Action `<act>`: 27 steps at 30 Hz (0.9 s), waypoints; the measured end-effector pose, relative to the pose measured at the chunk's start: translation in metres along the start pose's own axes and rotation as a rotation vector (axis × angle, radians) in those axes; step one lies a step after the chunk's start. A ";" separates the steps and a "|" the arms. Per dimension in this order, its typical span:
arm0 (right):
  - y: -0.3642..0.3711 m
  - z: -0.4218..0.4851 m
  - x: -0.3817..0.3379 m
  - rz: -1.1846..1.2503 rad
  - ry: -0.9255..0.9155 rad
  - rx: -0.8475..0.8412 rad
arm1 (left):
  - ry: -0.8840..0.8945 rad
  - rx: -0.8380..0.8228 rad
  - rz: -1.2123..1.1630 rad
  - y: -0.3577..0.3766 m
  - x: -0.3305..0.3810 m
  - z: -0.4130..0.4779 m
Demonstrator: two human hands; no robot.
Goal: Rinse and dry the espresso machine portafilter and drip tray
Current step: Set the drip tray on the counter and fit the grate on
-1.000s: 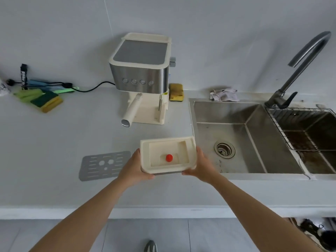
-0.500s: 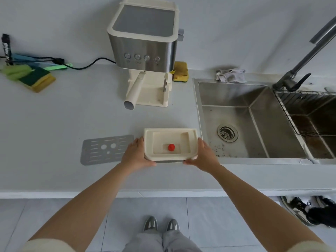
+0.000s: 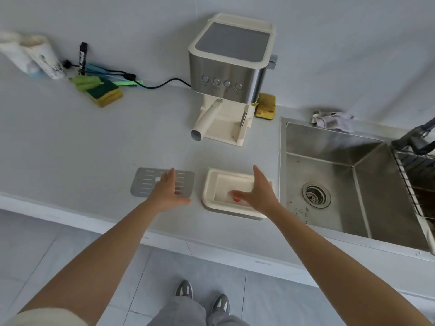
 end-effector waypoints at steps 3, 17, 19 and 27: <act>0.032 0.006 -0.046 0.183 -0.042 -0.061 | -0.077 0.112 -0.116 -0.025 -0.046 0.015; 0.138 0.047 -0.087 0.307 0.326 -0.109 | -0.312 0.120 -0.287 -0.078 -0.110 0.021; 0.143 0.048 -0.084 0.435 0.412 -0.091 | -0.333 0.105 -0.385 -0.078 -0.110 0.026; 0.161 0.062 -0.069 0.615 0.590 -0.066 | -0.318 0.084 -0.451 -0.075 -0.107 0.037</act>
Point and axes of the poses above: each hand's wrist, its own z-axis towards the middle knuckle, its own y-axis out of the palm, x = y × z, the point moved 10 cm from there along z, towards the middle knuckle
